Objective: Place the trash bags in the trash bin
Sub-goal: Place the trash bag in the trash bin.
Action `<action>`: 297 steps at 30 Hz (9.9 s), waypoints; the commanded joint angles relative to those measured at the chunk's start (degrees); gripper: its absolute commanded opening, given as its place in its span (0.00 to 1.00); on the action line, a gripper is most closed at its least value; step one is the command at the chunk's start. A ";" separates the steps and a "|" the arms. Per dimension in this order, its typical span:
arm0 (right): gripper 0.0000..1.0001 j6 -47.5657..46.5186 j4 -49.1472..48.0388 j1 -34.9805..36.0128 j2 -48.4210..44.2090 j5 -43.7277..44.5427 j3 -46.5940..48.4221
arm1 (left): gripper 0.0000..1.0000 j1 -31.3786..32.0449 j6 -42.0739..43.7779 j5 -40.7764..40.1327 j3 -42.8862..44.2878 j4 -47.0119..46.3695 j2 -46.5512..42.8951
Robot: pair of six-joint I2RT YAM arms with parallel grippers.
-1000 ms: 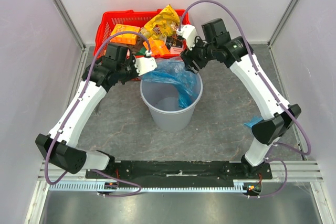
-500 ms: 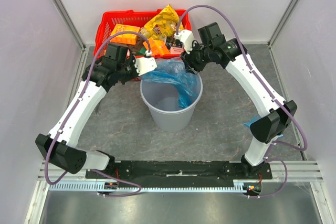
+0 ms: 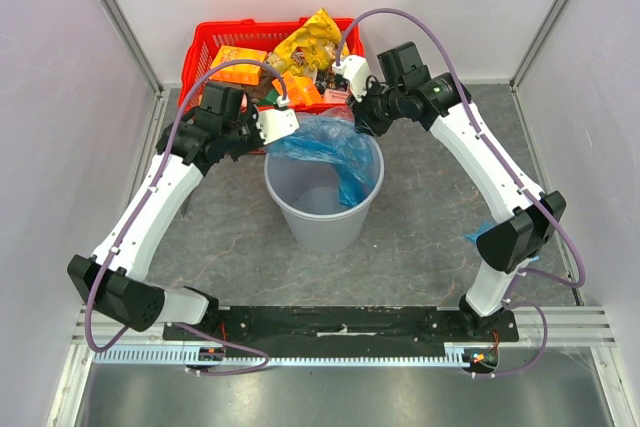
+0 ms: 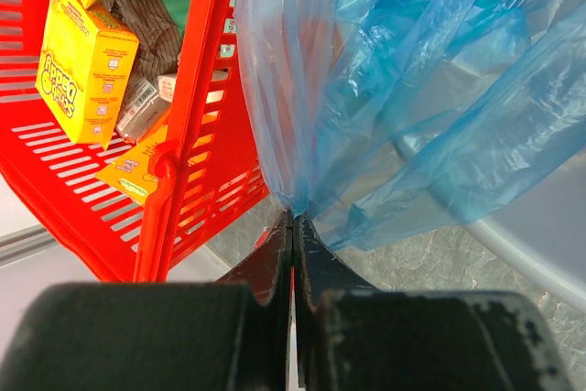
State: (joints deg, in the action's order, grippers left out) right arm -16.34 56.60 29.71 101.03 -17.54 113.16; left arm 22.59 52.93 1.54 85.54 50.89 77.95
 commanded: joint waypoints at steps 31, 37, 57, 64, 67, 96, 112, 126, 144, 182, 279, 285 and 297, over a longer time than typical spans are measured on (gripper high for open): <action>0.00 -1.94 0.62 -0.01 0.48 3.82 6.72 | 0.02 0.09 -1.07 -0.22 0.16 -0.62 -1.75; 0.00 -2.12 0.71 -0.27 0.22 8.13 9.96 | 0.02 -0.09 -2.83 0.39 0.95 -1.85 -2.19; 0.00 -5.37 -0.70 -2.73 8.12 9.55 7.95 | 0.02 -0.18 -1.42 3.73 -1.51 -1.76 -1.93; 0.00 -5.81 -1.58 -2.73 7.86 7.61 3.74 | 0.02 -0.09 -3.44 6.98 -2.92 -4.92 -0.79; 0.00 -6.16 -1.84 -2.73 7.25 7.61 2.07 | 0.02 -0.09 -3.18 8.83 -3.97 -5.19 -1.13; 0.00 -7.57 -3.25 -5.37 -3.12 12.62 -8.57 | 0.02 -0.26 0.07 18.41 -12.32 -2.73 -10.45; 0.00 -7.04 -6.32 -7.83 -3.56 10.25 -15.34 | 0.02 -0.27 -1.60 21.40 -17.33 -4.93 -11.59; 0.00 -6.78 -8.34 -8.62 -5.14 10.86 -21.22 | 0.02 -0.44 -2.39 22.19 -21.72 -6.59 -12.83; 0.02 -6.51 -10.72 -9.85 -6.55 9.81 -24.66 | 0.02 -0.44 -2.83 20.79 -24.72 -10.11 -13.35; 0.70 -8.80 -1.41 -9.94 -13.32 17.19 -8.75 | 0.77 5.44 -1.95 36.87 16.41 9.23 1.14; 0.00 -19.70 1.15 -10.20 -38.98 -8.12 -29.66 | 0.02 12.83 -9.68 38.01 0.69 10.01 -14.05; 0.00 -18.12 1.50 -10.11 -41.62 -8.83 -31.34 | 0.02 12.83 -9.60 38.71 -0.63 11.33 -15.81; 0.00 -18.90 6.94 -10.11 -42.41 -12.51 -30.81 | 0.02 12.83 -9.60 38.80 -3.10 11.77 -18.01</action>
State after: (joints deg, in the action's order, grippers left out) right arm -35.40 60.34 19.64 58.94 -26.96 81.78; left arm 35.22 45.21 38.13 82.76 62.06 60.97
